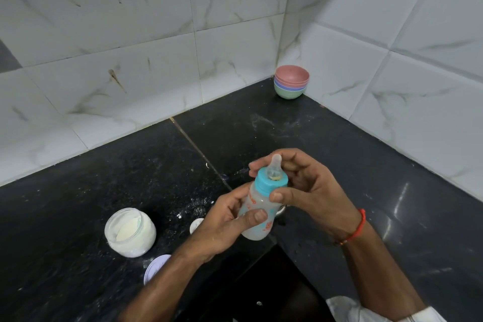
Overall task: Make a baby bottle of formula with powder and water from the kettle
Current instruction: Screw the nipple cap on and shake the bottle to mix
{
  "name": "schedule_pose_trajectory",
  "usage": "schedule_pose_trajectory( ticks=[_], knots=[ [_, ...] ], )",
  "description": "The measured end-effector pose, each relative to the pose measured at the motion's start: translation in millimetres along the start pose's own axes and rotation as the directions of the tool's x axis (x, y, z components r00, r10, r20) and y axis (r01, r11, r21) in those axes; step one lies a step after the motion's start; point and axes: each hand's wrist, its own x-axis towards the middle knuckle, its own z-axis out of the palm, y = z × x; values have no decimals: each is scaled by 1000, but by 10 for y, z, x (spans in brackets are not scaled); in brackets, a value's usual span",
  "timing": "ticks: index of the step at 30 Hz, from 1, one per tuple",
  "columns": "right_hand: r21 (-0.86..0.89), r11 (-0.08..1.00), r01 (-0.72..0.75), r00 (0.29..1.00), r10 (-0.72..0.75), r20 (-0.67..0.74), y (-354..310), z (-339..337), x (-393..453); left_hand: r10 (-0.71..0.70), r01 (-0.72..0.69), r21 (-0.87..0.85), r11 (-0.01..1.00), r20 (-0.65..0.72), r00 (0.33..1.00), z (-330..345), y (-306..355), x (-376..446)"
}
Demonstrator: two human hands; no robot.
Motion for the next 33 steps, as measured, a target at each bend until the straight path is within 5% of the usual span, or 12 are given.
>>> schedule_pose_trajectory(
  ticks=[15,21,28,33],
  knots=[
    [-69,996,57,966,-72,-249,118,178,-5,31,-28,44,999,-73,997,15,21,33],
    [-39,999,13,990,-19,-138,61,118,-59,27,-22,35,999,-126,992,-5,18,43],
    [-206,978,-29,981,-11,-192,110,145,-22,61,-47,125,991,-114,992,-33,-8,74],
    [-67,998,-15,992,6,-128,92,138,-97,89,-55,146,988,-239,967,-60,-10,85]
  ],
)
